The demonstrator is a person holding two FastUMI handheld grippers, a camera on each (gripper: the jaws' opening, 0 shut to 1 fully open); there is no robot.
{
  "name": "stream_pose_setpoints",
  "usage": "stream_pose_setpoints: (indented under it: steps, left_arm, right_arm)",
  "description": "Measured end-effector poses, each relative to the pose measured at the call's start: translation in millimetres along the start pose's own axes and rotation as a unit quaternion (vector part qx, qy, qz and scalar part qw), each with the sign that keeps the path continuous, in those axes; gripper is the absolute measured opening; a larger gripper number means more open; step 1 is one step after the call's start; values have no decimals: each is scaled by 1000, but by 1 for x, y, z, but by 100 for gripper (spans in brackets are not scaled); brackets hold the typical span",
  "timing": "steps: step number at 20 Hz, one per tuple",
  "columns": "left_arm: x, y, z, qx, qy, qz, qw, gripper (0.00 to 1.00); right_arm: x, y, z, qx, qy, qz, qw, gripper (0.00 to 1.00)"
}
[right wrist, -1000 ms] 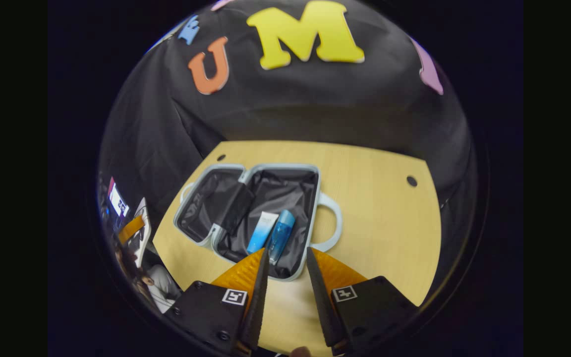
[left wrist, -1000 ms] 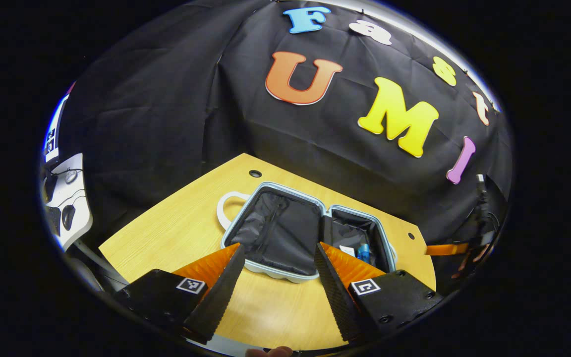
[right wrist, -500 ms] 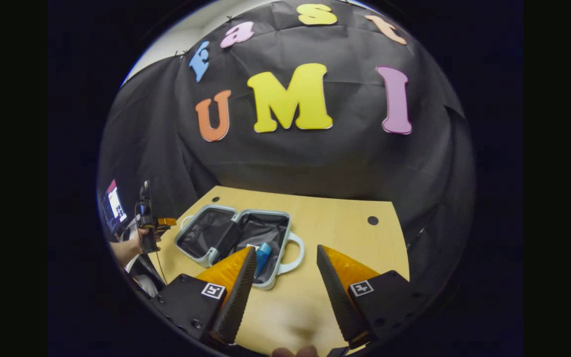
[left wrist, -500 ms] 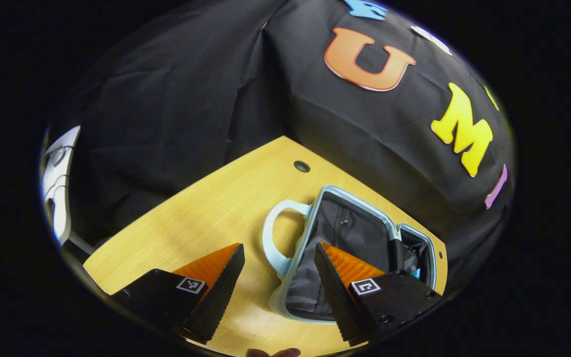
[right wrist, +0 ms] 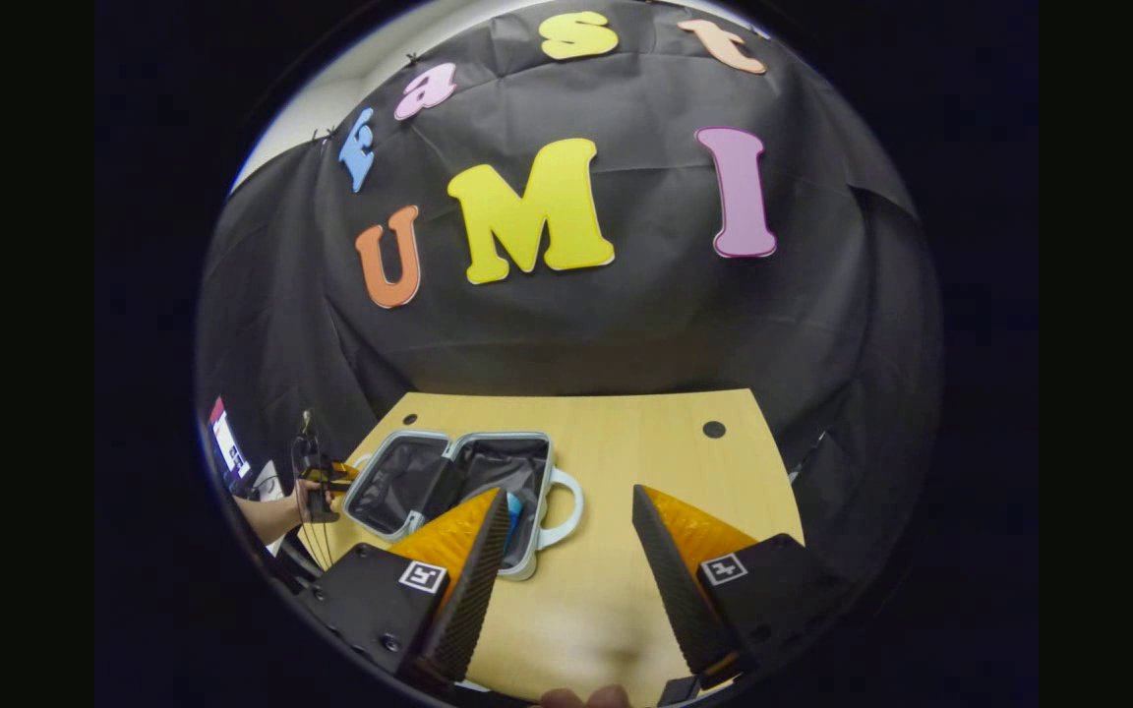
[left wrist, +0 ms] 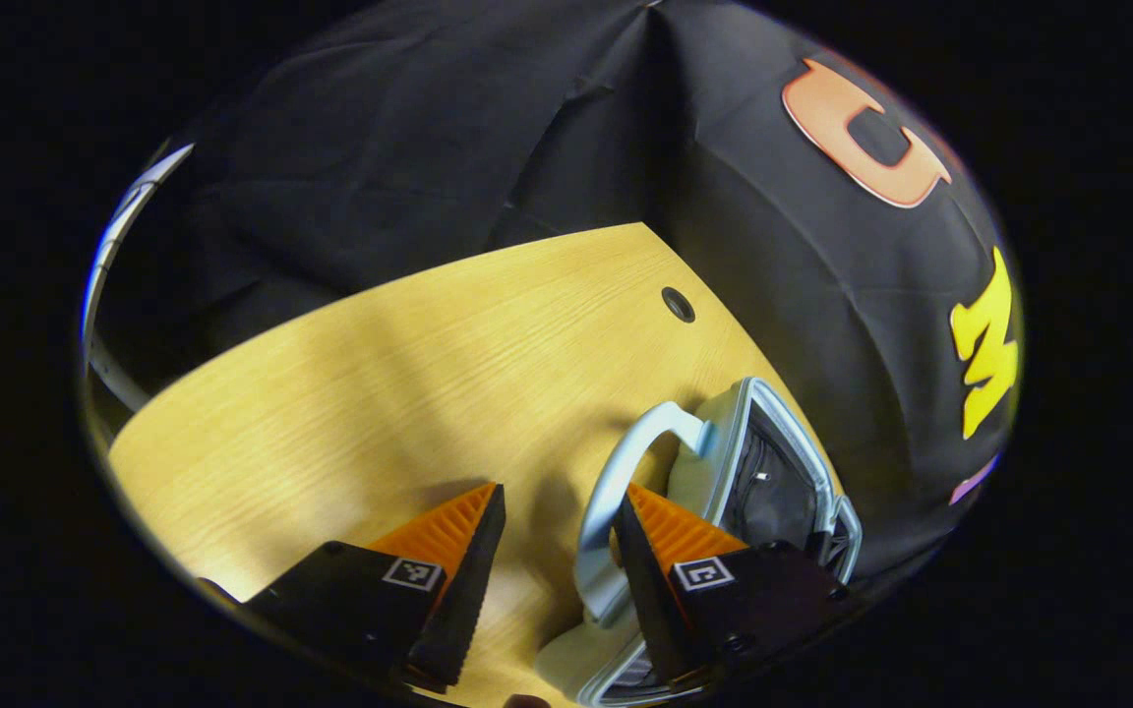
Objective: First open the suitcase, pack the skin care products into it, and then close the suitcase.
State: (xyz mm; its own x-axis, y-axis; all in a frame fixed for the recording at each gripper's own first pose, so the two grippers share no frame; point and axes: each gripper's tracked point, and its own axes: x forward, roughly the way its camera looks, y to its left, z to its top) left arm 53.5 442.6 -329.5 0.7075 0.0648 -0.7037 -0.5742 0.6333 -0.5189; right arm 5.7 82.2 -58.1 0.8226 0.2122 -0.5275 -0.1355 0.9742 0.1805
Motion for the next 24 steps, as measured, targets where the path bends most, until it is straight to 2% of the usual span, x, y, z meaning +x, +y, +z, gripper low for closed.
stream_pose_setpoints:
  steps: [1,2,3,4,5,6,11,14,17,18,19,20,24]
  left_arm:
    - [7,-3,-1,-2,2,-2,1000,66]
    - [13,-3,-7,0,13,5,1000,65]
    - [14,-6,-8,5,19,5,1000,48]
    - [17,-6,-9,6,31,7,999,37]
    - [14,-6,-11,7,41,14,999,26]
    - [16,-7,-8,8,40,18,999,22]
    - [-14,-30,8,58,31,20,998,11]
    - [-52,-69,29,77,3,-3,997,7]
    - [-97,-127,43,110,-38,-32,993,6]
    - [-114,-149,44,125,-54,-42,990,6]
    - [-130,-178,40,143,-71,-55,986,6]
    - [-145,-206,34,162,-85,-69,981,6]
    - [-195,-318,-27,201,-128,-145,960,6]
  right_arm:
    - [-3,-5,0,1,-3,-6,1000,75]
    - [-5,-6,0,3,-4,-9,1000,75]
    - [-7,-9,1,5,-6,-11,1000,70]
    - [-10,-11,0,7,-7,-13,1000,75]
    - [-12,-13,1,11,-8,-15,1000,75]
    - [-14,-14,0,15,-8,-14,1000,75]
    - [-24,-20,4,29,-27,0,999,75]
    - [-28,-21,6,38,-44,18,998,75]
    - [-34,-27,6,51,-56,37,996,75]
    - [-37,-29,4,59,-57,47,995,71]
    - [-41,-31,4,63,-61,57,995,71]
    - [-45,-37,6,61,-68,58,994,75]
    - [-61,-65,11,56,-94,49,993,75]
